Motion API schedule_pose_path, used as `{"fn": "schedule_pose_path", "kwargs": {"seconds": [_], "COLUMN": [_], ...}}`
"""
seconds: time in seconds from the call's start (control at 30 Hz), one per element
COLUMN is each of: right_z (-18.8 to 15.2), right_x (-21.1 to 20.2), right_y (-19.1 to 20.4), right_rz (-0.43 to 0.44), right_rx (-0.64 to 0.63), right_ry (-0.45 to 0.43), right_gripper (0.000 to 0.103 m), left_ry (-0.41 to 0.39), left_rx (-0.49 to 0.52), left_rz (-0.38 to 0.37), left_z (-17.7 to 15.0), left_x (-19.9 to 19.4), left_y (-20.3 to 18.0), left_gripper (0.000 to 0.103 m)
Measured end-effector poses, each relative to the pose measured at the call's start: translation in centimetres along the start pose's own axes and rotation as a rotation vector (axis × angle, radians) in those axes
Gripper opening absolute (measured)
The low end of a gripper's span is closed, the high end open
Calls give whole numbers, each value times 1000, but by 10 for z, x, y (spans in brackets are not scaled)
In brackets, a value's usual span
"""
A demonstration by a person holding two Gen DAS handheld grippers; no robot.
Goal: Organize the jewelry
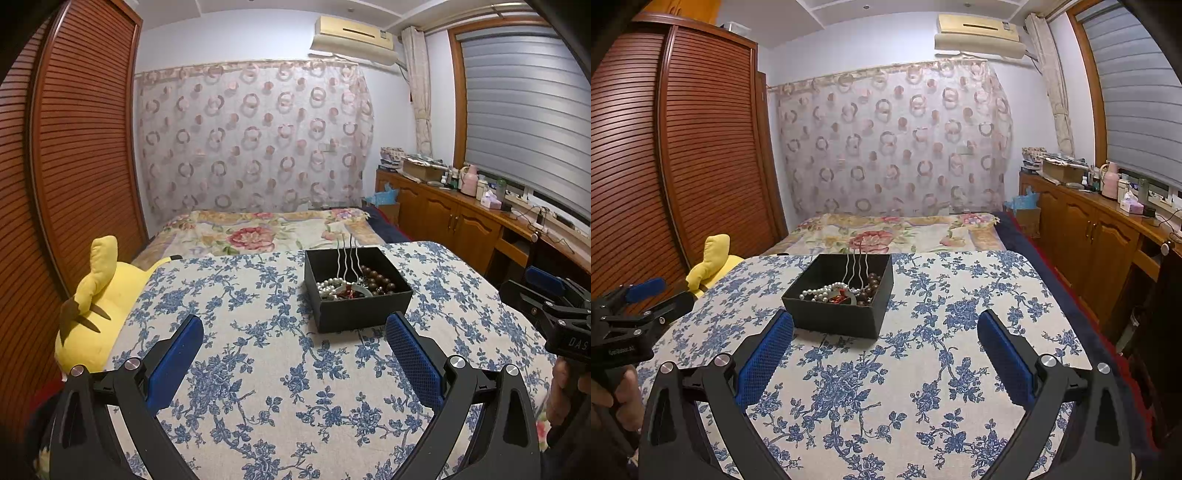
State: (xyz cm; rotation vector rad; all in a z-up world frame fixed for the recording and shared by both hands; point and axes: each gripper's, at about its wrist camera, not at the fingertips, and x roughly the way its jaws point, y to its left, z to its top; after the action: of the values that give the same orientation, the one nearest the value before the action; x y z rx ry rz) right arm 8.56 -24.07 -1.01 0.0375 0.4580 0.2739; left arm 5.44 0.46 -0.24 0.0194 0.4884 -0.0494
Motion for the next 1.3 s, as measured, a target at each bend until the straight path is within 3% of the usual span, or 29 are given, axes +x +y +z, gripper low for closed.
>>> {"fn": "schedule_pose_path", "kwargs": {"seconds": [1.3], "right_z": [0], "right_x": [0], "right_y": [-1], "right_rz": [0], "right_rx": [1], "right_ry": [-1], "right_gripper": [101], "left_ry": [-21], "left_rx": [5], "left_rz": [-3], "left_z": [6], "left_x": [-8], "left_y": [-1], "left_gripper": [95]}}
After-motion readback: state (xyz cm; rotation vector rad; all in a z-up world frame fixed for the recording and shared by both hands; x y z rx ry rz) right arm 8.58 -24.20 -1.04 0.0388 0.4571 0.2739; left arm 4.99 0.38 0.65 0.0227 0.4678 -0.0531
